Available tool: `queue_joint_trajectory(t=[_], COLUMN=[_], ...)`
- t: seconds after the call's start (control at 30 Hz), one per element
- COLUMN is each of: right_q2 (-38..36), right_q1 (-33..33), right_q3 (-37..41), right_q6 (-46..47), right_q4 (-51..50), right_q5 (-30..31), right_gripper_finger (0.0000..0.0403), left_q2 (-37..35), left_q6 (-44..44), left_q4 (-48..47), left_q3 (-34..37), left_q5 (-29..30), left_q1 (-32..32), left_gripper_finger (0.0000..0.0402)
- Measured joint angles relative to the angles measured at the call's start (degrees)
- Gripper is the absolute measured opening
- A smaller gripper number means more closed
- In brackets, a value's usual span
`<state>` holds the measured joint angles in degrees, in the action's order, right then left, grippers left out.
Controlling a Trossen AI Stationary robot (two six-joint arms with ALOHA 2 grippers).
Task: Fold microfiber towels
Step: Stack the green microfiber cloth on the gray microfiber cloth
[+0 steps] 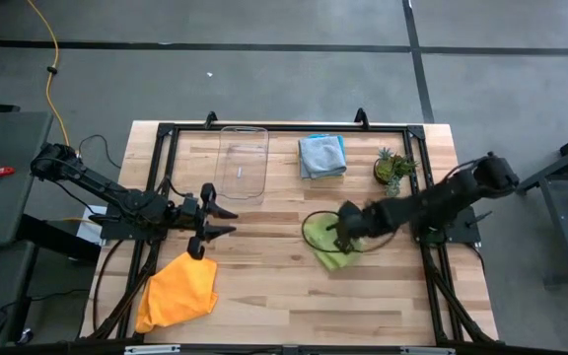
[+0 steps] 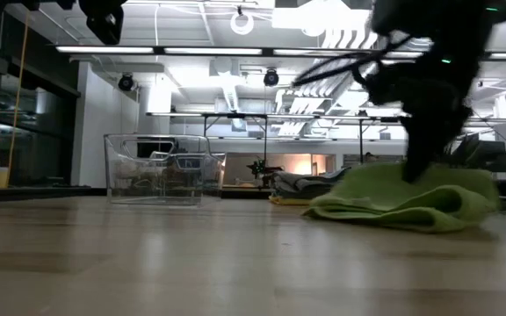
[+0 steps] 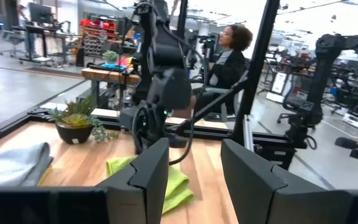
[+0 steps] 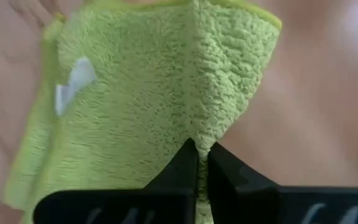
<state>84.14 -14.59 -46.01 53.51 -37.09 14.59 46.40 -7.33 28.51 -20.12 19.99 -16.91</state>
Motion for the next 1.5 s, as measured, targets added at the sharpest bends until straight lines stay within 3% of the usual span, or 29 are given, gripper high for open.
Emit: queue_joint_trajectory(t=[0.3, 0.43, 0.77, 1.03, 1.33, 1.5], right_q2=[-0.07, -0.11, 2.59, 10.81, 21.90, 25.58], right_q1=[15.37, 22.33, 37.11, 42.50, 47.24, 48.60], right_q3=[-12.25, -16.12, -18.97, -25.83, -35.88, -37.33], right_q6=[-60.21, -73.92, -91.50, -100.04, -103.08, -99.42], right_q4=[-3.68, -2.56, -1.29, -1.04, -2.52, -2.13], right_q5=[0.67, 3.09, -1.81, -4.24, -2.65, -1.43], right_gripper_finger=[0.0001, 0.0001, 0.0000, 0.0000, 0.0000, 0.0000], left_q2=[0.01, 0.00, 0.00, 0.01, 0.02, 0.01], left_q6=[0.90, 0.29, 0.04, 0.04, 0.02, 0.02], left_q4=[-0.04, -0.26, -0.50, -0.52, -1.76, -1.79], left_q3=[0.00, 0.00, 0.00, 0.00, 0.00, 0.00], left_q5=[4.36, 4.68, 4.70, 6.25, 6.43, 6.42], left_q1=[0.00, 0.01, 0.02, 0.01, 0.02, 0.02], left_gripper_finger=[0.0138, 0.0138, 0.0138, 0.0138, 0.0138, 0.0138])
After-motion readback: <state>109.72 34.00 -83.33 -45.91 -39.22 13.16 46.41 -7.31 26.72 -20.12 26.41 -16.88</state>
